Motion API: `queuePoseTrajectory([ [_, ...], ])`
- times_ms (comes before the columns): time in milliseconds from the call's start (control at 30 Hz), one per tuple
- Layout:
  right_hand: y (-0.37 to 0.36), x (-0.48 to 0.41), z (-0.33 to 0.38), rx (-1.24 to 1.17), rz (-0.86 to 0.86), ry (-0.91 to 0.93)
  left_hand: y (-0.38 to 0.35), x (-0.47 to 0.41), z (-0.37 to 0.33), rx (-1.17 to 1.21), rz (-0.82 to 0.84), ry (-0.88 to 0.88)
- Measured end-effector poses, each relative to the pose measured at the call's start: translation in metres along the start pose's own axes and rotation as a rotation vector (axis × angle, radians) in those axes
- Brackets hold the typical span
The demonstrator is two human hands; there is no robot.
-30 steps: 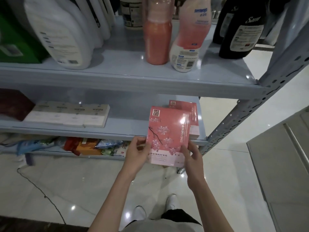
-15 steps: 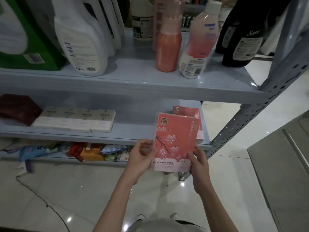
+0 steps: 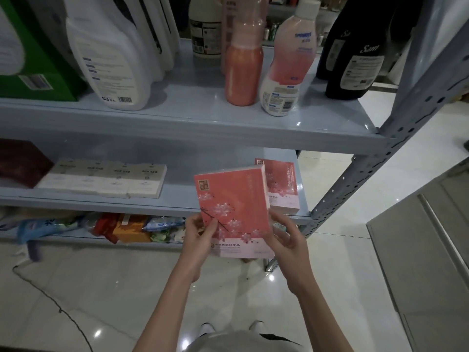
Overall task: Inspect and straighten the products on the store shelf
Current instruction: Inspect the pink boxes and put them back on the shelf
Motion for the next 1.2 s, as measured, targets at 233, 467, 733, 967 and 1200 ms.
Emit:
queuePoseTrajectory([
  [233,-0.016,0.002,0.011,0.068,0.086,0.071,0.006,0.002,0.002,0.051,-0.025,0.036],
  [467,0.008,-0.001,-0.004,-0.03,-0.022,-0.034,0.009,0.004,-0.004,0.035,-0.017,0.021],
  [733,0.036,-0.007,-0.021,-0.187,-0.194,-0.16,-0.019,0.011,-0.028,0.038,0.154,-0.016],
  [967,0.047,-0.011,-0.017,-0.28,-0.228,-0.189,-0.025,0.01,-0.035,0.007,0.129,-0.065],
  [1200,0.042,-0.015,-0.016,-0.382,-0.176,-0.231,-0.032,0.013,-0.038,0.015,0.153,-0.064],
])
Point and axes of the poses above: each hand's wrist, its own x-axis away from the middle knuckle, its own y-axis out of the back of the hand, z = x × y, the point moved 10 cm from there along -x, towards the middle knuckle, and after that the axes turned 1 degree about x, right-handed, at the moved point
